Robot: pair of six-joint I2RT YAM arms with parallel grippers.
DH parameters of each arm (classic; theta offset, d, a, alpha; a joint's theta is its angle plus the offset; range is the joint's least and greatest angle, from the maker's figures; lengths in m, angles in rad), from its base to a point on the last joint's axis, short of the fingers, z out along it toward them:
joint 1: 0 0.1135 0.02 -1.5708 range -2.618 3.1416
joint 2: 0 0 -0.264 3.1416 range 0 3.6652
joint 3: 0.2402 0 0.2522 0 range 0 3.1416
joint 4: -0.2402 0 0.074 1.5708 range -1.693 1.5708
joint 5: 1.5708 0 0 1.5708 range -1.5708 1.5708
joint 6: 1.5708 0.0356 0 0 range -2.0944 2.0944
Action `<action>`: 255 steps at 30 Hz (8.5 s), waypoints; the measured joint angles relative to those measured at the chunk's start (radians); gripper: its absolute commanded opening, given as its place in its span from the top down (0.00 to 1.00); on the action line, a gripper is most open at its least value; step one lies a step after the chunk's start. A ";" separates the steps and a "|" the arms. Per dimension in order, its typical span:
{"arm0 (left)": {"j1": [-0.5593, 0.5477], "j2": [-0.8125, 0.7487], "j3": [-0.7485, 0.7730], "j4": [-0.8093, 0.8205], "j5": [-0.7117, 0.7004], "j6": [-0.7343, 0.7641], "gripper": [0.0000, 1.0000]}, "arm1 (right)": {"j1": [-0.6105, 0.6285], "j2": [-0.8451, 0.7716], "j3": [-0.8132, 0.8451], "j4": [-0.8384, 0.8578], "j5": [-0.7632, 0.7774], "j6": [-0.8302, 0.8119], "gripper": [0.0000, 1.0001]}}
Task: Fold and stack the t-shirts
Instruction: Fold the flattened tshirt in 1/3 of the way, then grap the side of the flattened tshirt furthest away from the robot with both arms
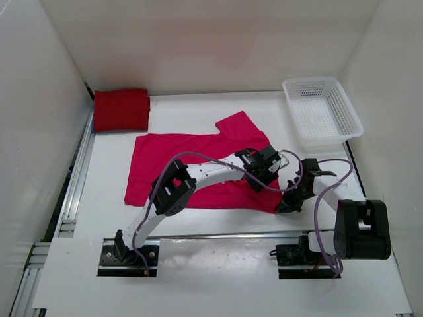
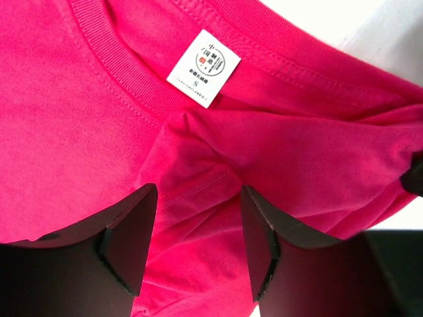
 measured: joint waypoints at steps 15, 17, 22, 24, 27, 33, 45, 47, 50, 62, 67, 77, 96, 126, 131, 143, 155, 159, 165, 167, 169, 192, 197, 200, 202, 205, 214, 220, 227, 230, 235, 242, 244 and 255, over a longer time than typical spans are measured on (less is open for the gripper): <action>0.000 0.044 0.023 0.003 0.015 -0.003 0.75 | 0.000 0.004 0.001 0.000 -0.003 0.000 1.00; 0.000 0.045 0.023 0.008 0.011 -0.006 0.80 | 0.000 0.004 0.001 0.000 -0.003 0.000 1.00; 0.000 0.045 0.025 0.011 -0.021 -0.005 0.83 | 0.000 0.004 0.001 0.000 -0.003 0.000 1.00; -0.001 0.045 0.029 0.010 -0.044 -0.005 0.83 | 0.000 0.003 0.001 -0.001 -0.003 0.001 1.00; -0.002 0.045 0.039 0.011 -0.086 -0.004 0.78 | 0.000 -0.002 0.001 -0.003 0.000 0.003 1.00; -0.002 0.045 0.047 0.011 -0.168 0.000 0.72 | 0.000 -0.010 0.000 -0.010 0.013 0.003 1.00; 0.042 0.152 0.193 0.025 -0.308 0.001 0.64 | 0.000 -0.011 0.001 -0.012 0.016 0.003 1.00; 0.051 0.167 0.206 0.025 -0.326 0.001 0.63 | 0.000 -0.011 0.000 -0.012 0.016 0.003 1.00; 0.065 0.175 0.209 0.026 -0.352 0.001 0.63 | 0.000 -0.011 0.001 -0.012 0.016 0.003 1.00; 0.094 0.018 0.106 0.035 -0.377 0.003 0.18 | 0.001 -0.026 0.006 -0.030 0.004 0.006 0.53; 0.184 -0.145 -0.024 0.049 -0.392 0.003 0.18 | 0.001 -0.107 0.040 -0.107 0.101 0.008 0.53; 0.472 -0.499 -0.525 0.048 -0.397 0.002 0.18 | 0.185 -0.155 0.309 -0.117 0.243 -0.003 0.99; 0.834 -0.693 -1.018 0.023 -0.400 0.004 0.19 | 0.486 0.496 0.605 0.011 0.252 -0.012 0.99; 0.919 -0.795 -0.993 -0.032 -0.332 0.003 0.00 | 0.294 0.381 0.850 -0.032 0.370 0.006 0.44; 1.024 -0.841 -0.931 -0.080 -0.290 0.003 0.00 | 0.279 0.129 0.526 -0.052 0.344 0.025 0.31; 1.171 -0.797 -1.096 -0.129 -0.235 0.005 0.04 | 0.216 -0.026 0.065 -0.072 0.220 0.090 0.25; 1.163 -0.773 -1.088 -0.115 -0.135 0.014 0.54 | 0.156 0.005 0.034 0.040 0.107 0.114 0.87; 1.128 -0.756 -1.091 -0.095 -0.102 0.015 0.90 | 0.145 0.011 0.029 0.059 0.084 0.119 1.00; 1.124 -0.814 -1.136 -0.080 -0.128 0.009 0.90 | 0.138 -0.068 0.018 0.004 0.146 0.146 1.00; 1.126 -0.843 -1.158 -0.103 -0.143 0.007 0.90 | 0.143 -0.156 0.007 -0.044 0.171 0.180 1.00; 1.131 -0.877 -1.173 -0.149 -0.158 0.005 0.90 | 0.166 -0.286 -0.004 -0.101 0.203 0.236 1.00; 1.170 -0.989 -1.139 -0.406 -0.281 0.002 0.20 | 0.300 -0.296 0.298 -0.448 0.387 0.331 0.41; 1.209 -0.867 -0.815 -0.258 -0.156 0.001 0.20 | 0.373 0.319 0.925 -0.382 0.396 0.114 0.35; 1.219 -0.760 -0.709 -0.180 -0.077 0.000 0.20 | 0.391 0.649 1.319 -0.328 0.405 0.039 0.35; 1.221 -0.670 -0.669 -0.138 -0.039 0.001 0.20 | 0.392 0.838 1.548 -0.312 0.411 0.019 0.35; 1.222 -0.534 -0.636 -0.104 0.000 0.001 0.19 | 0.385 1.064 1.761 -0.270 0.402 0.027 0.35; 1.247 -0.388 -0.621 -0.070 0.079 0.001 0.17 | 0.386 1.202 1.715 -0.178 0.526 0.167 0.37; 1.258 -0.388 -0.608 -0.040 0.089 0.000 0.17 | 0.407 1.212 1.717 -0.179 0.657 0.199 0.37; 1.271 -0.389 -0.608 -0.034 0.098 0.000 0.16 | 0.426 1.252 1.793 -0.177 0.708 0.215 0.37; 1.272 -0.389 -0.607 -0.034 0.098 0.000 0.16 | 0.423 1.274 1.810 -0.190 0.688 0.233 0.44; 1.272 -0.381 -0.578 -0.034 0.103 0.000 0.13 | 0.393 1.282 1.827 -0.205 0.596 0.266 0.99; 1.272 -0.346 -0.552 -0.025 0.129 0.001 0.12 | 0.367 1.264 1.783 -0.162 0.505 0.290 0.99; 1.272 -0.333 -0.551 -0.026 0.147 0.000 0.12 | 0.367 1.253 1.761 -0.137 0.490 0.293 0.99; 1.274 -0.288 -0.497 -0.021 0.218 -0.002 0.68 | 0.372 1.145 1.568 -0.067 0.433 0.267 0.99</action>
